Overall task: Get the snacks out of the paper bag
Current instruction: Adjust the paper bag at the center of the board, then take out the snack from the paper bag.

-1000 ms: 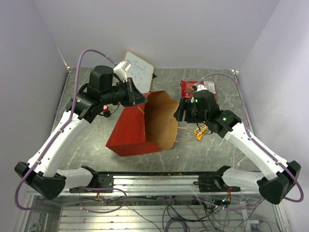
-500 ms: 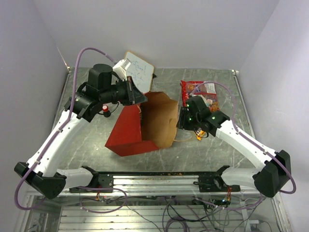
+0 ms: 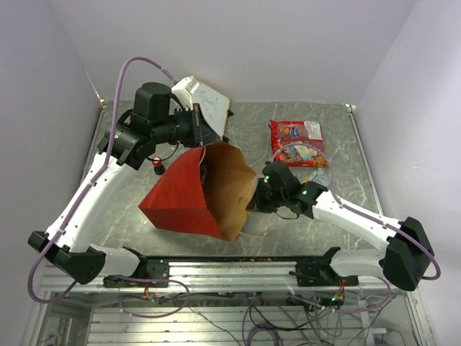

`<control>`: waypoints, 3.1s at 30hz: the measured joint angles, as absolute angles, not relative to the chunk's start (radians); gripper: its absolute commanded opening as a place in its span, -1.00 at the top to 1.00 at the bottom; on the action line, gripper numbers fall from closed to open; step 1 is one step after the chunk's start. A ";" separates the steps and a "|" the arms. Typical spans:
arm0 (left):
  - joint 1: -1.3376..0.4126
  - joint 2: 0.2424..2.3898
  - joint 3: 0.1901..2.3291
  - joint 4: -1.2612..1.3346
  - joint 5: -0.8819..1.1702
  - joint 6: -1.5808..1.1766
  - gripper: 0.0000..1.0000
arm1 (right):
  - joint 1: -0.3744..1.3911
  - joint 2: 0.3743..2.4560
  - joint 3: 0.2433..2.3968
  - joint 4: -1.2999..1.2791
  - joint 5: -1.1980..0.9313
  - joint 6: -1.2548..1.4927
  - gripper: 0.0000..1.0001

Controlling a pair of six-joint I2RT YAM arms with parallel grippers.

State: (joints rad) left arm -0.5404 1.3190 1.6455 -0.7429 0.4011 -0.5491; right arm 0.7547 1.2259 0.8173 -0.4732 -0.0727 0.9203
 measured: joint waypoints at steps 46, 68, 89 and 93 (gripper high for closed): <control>-0.540 1.076 1.407 -0.700 0.360 -0.706 0.86 | 1.306 1.580 1.018 0.205 0.756 0.599 -0.40; -0.540 1.135 1.534 -0.867 0.365 -0.517 0.86 | 1.151 1.970 1.061 0.654 0.764 0.332 -0.29; -0.540 1.052 1.440 -0.776 0.181 -0.682 0.86 | 1.093 1.760 1.039 0.468 0.502 0.260 1.00; -0.540 1.052 1.425 -0.751 0.159 -0.693 0.86 | 1.097 1.658 1.021 0.456 0.442 0.253 1.00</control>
State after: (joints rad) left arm -0.5404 1.0523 1.4250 -0.7513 0.1589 -0.6926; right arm 1.0973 1.6581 1.0214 0.4564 0.4423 0.2535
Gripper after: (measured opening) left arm 0.072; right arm 0.009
